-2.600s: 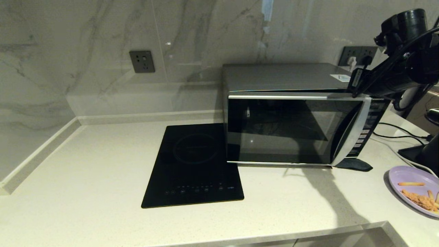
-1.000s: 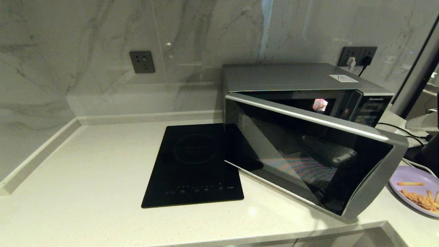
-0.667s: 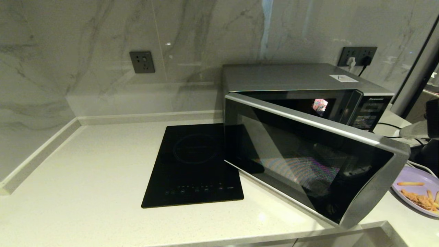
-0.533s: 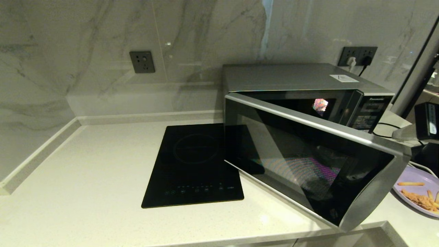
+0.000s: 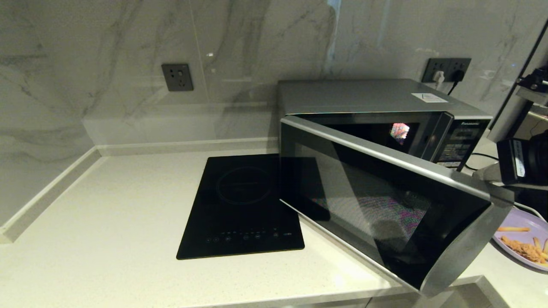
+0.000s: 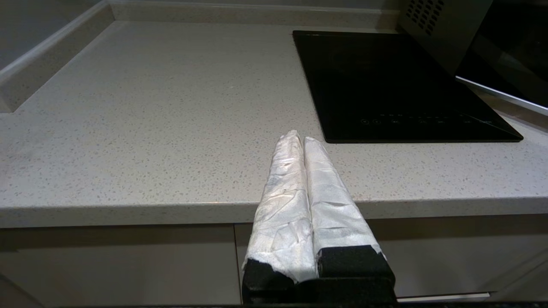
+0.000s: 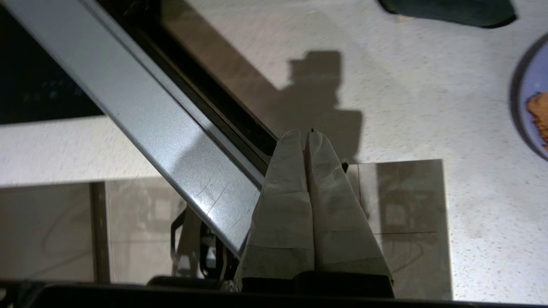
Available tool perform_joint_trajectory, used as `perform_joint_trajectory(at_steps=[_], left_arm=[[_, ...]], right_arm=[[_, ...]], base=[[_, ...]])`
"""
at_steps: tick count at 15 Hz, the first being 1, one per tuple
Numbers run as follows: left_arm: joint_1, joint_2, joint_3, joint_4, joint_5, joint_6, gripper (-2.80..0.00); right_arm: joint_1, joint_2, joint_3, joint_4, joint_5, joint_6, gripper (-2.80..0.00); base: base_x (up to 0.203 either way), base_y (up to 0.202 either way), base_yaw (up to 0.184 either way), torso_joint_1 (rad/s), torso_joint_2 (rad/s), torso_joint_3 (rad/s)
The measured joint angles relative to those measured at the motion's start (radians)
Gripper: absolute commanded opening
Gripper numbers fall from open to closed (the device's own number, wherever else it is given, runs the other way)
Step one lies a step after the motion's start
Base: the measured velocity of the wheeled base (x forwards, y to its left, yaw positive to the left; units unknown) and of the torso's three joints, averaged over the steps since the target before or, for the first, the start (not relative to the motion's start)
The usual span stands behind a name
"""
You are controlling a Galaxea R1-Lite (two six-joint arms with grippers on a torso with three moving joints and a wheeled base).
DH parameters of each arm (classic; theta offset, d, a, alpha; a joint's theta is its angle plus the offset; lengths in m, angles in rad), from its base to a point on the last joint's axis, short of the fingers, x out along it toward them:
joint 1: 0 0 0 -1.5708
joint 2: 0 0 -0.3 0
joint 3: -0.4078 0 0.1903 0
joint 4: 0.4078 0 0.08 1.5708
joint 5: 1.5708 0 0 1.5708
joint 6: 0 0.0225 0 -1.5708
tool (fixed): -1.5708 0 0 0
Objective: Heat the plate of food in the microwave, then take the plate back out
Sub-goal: Open the microwave oven
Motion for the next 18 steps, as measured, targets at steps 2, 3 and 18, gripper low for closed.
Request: perform_joint_trajectory(at_steps=[2, 3, 18], left_arm=[[0.000, 0.000, 0.000, 0.000, 0.000, 0.000, -2.80], [0.000, 0.000, 0.000, 0.000, 0.000, 0.000, -2.80], [0.000, 0.000, 0.000, 0.000, 0.000, 0.000, -2.80]], right_arm=[[0.069, -0.020, 0.032, 0.001, 0.000, 0.004, -2.80], [0.107, -0.031, 0.046, 0.002, -0.001, 0.013, -2.80], [-0.026, 0.075, 0.072, -0.007, -0.378, 0.320, -2.80]], base=[[0.000, 0.000, 0.000, 0.000, 0.00, 0.000], [0.000, 0.000, 0.000, 0.000, 0.00, 0.000], [0.000, 0.000, 0.000, 0.000, 0.00, 0.000]])
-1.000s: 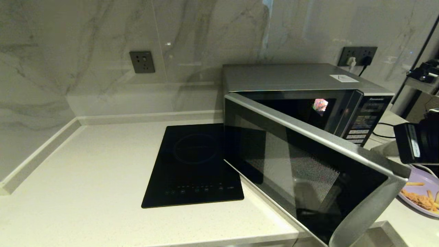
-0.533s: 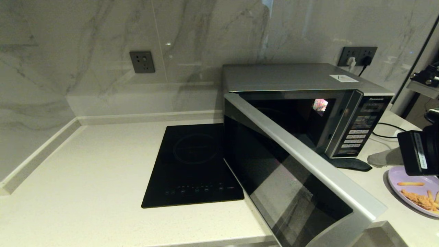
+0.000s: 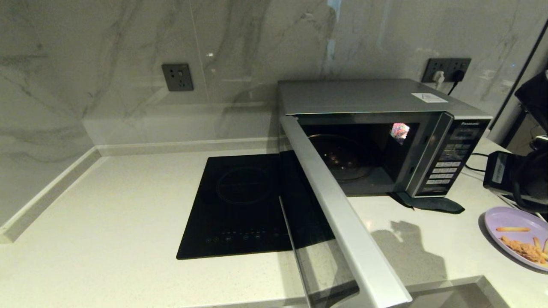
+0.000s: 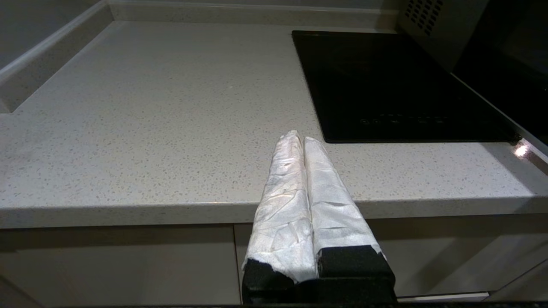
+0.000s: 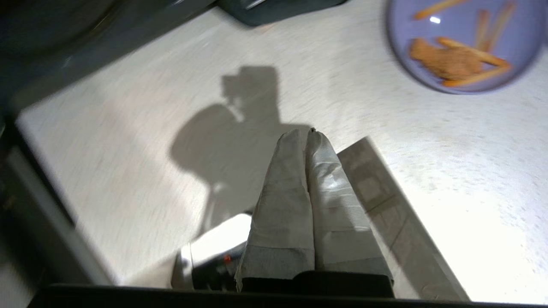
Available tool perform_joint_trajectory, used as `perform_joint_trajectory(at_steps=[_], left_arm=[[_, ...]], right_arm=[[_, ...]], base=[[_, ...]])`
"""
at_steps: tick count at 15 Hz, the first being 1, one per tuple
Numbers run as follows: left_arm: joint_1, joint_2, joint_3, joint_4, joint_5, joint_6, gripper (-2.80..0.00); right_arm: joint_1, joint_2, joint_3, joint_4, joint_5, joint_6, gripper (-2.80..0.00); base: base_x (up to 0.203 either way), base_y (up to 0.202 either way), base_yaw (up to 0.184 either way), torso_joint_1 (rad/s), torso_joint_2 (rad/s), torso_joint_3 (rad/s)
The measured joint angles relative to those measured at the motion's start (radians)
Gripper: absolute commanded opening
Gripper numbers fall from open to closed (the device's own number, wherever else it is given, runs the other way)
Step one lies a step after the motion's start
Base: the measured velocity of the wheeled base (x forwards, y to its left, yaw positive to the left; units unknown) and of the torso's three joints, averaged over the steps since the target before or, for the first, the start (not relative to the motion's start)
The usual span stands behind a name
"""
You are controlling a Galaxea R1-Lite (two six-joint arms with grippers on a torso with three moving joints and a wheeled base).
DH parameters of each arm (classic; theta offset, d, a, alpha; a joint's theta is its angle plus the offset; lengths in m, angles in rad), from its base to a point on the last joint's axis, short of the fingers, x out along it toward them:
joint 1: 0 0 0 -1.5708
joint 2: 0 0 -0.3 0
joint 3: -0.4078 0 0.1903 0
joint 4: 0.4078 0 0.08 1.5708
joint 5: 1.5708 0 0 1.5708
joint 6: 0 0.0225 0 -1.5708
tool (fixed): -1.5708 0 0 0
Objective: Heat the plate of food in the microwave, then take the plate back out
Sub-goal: Open the microwave oven, then put the plate in the microwave oven
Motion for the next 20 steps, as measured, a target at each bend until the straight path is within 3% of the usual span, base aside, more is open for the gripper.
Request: perform_joint_trajectory(at_steps=[4, 8, 11, 14, 16, 17, 20], left_arm=[[0.000, 0.000, 0.000, 0.000, 0.000, 0.000, -2.80], [0.000, 0.000, 0.000, 0.000, 0.001, 0.000, -2.80], [0.000, 0.000, 0.000, 0.000, 0.000, 0.000, -2.80], [0.000, 0.000, 0.000, 0.000, 0.000, 0.000, -2.80], [0.000, 0.000, 0.000, 0.000, 0.001, 0.001, -2.80], [0.000, 0.000, 0.000, 0.000, 0.000, 0.000, -2.80], [0.000, 0.000, 0.000, 0.000, 0.000, 0.000, -2.80]], right_arm=[[-0.305, 0.054, -0.041, -0.043, 0.053, -0.040, -2.80], [-0.717, 0.074, 0.059, -0.242, 0.273, -0.251, -2.80], [-0.975, 0.090, 0.114, -0.331, 0.471, -0.367, -2.80], [-1.096, 0.129, 0.088, -0.173, 0.567, -0.422, -2.80], [-1.134, 0.168, 0.057, -0.161, 0.607, -0.417, -2.80], [-1.146, 0.190, 0.040, -0.160, 0.617, -0.407, 0.00], [-1.170, 0.272, -0.006, -0.159, 0.636, -0.384, 0.00]], base=[[0.000, 0.000, 0.000, 0.000, 0.00, 0.000], [0.000, 0.000, 0.000, 0.000, 0.00, 0.000], [0.000, 0.000, 0.000, 0.000, 0.00, 0.000], [0.000, 0.000, 0.000, 0.000, 0.00, 0.000], [0.000, 0.000, 0.000, 0.000, 0.00, 0.000], [0.000, 0.000, 0.000, 0.000, 0.00, 0.000], [0.000, 0.000, 0.000, 0.000, 0.00, 0.000]])
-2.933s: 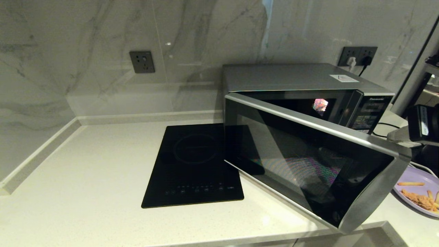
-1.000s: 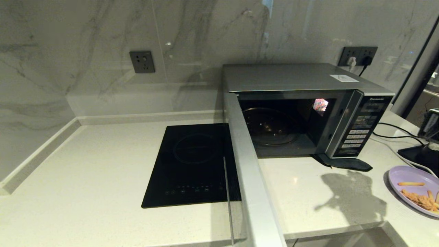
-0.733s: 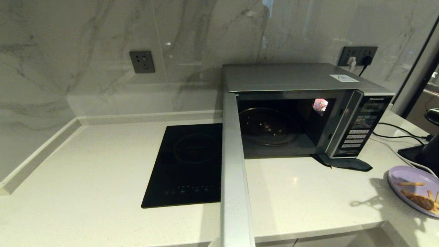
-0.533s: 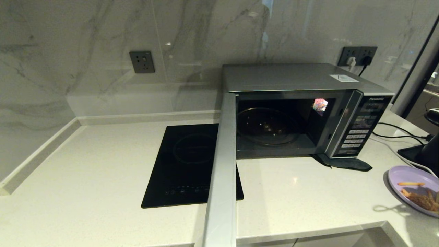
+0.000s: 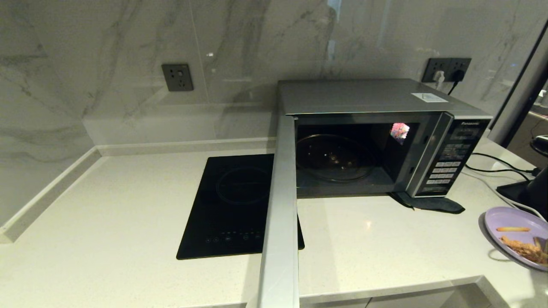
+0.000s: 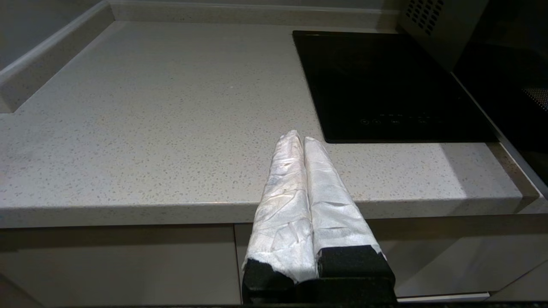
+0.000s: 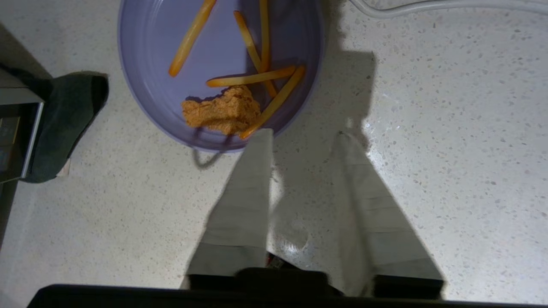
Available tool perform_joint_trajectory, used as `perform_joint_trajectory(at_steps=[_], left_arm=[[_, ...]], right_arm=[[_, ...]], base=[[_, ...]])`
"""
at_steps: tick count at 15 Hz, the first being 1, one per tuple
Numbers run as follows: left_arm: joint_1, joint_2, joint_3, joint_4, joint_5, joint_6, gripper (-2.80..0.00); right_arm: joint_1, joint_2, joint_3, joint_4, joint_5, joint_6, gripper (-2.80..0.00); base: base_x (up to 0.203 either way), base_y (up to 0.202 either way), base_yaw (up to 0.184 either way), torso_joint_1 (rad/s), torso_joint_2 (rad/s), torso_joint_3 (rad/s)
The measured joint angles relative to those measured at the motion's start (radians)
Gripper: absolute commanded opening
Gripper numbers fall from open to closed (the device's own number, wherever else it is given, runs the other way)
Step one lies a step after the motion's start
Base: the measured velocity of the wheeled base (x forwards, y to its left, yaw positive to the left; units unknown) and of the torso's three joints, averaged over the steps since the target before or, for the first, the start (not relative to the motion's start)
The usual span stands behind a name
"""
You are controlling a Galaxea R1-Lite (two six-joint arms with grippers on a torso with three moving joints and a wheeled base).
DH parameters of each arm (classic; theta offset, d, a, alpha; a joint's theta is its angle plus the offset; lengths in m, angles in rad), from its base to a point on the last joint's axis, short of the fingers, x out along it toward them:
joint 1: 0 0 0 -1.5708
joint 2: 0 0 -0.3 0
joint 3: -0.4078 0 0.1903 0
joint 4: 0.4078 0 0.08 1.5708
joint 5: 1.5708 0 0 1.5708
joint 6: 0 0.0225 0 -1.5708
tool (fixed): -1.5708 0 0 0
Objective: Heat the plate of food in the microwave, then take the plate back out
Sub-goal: Put the plate in the microwave oven
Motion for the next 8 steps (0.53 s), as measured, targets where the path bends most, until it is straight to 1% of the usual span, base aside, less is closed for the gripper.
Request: perform_joint_trajectory(at_steps=[2, 4, 8], left_arm=[[0.000, 0.000, 0.000, 0.000, 0.000, 0.000, -2.80], [0.000, 0.000, 0.000, 0.000, 0.000, 0.000, -2.80], [0.000, 0.000, 0.000, 0.000, 0.000, 0.000, -2.80]], right_arm=[[-0.007, 0.058, -0.026, 0.001, 0.011, 0.022, 0.00], [-0.011, 0.108, -0.054, 0.000, 0.013, 0.067, 0.00], [-0.013, 0.178, -0.066, 0.000, 0.008, 0.093, 0.00]], base=[[0.000, 0.000, 0.000, 0.000, 0.00, 0.000], [0.000, 0.000, 0.000, 0.000, 0.00, 0.000], [0.000, 0.000, 0.000, 0.000, 0.00, 0.000]])
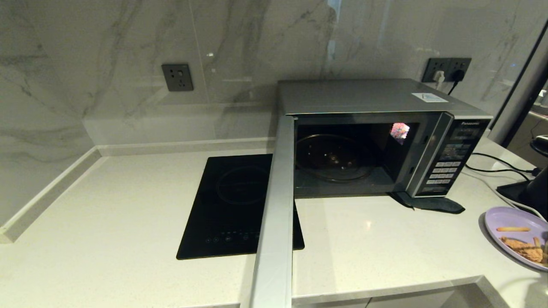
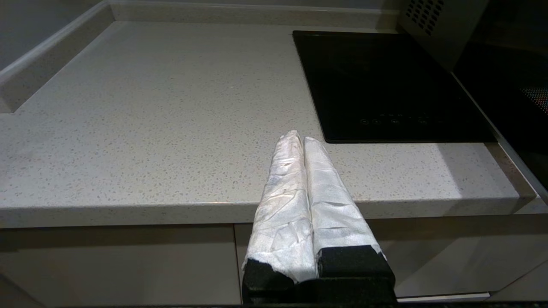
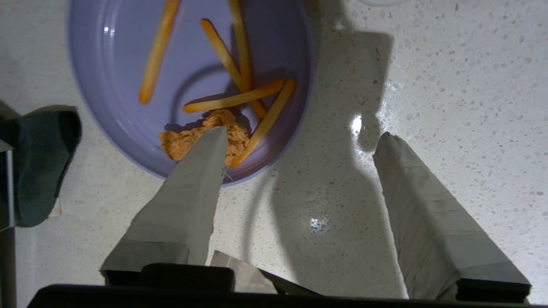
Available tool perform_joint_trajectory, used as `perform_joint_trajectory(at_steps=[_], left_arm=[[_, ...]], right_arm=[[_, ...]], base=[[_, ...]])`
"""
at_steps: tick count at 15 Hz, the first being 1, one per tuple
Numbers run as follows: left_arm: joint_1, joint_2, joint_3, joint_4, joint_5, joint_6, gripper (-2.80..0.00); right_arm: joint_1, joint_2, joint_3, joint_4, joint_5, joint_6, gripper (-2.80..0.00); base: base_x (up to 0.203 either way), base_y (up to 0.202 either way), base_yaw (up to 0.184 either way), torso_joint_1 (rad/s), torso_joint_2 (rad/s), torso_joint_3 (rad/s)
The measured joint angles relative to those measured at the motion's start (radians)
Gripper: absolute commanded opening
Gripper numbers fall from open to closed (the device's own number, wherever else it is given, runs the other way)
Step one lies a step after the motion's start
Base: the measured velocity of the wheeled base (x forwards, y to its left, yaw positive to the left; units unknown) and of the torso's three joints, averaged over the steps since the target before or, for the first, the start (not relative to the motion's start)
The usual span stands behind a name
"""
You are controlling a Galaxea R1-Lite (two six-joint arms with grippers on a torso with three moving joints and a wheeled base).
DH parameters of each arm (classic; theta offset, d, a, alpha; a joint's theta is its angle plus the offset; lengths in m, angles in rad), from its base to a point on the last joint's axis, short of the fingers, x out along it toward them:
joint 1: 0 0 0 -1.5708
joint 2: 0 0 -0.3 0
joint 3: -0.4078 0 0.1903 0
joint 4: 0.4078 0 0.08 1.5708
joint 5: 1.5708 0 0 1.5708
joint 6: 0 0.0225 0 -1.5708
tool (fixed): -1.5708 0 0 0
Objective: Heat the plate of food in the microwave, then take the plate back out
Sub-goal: Put the plate in the microwave oven
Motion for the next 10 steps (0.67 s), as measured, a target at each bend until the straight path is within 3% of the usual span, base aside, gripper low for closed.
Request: perform_joint_trajectory(at_steps=[10], left_arm=[[0.000, 0.000, 0.000, 0.000, 0.000, 0.000, -2.80]], right_arm=[[0.000, 0.160, -0.033, 0.000, -0.018, 0.011, 0.00]], base=[[0.000, 0.000, 0.000, 0.000, 0.00, 0.000]])
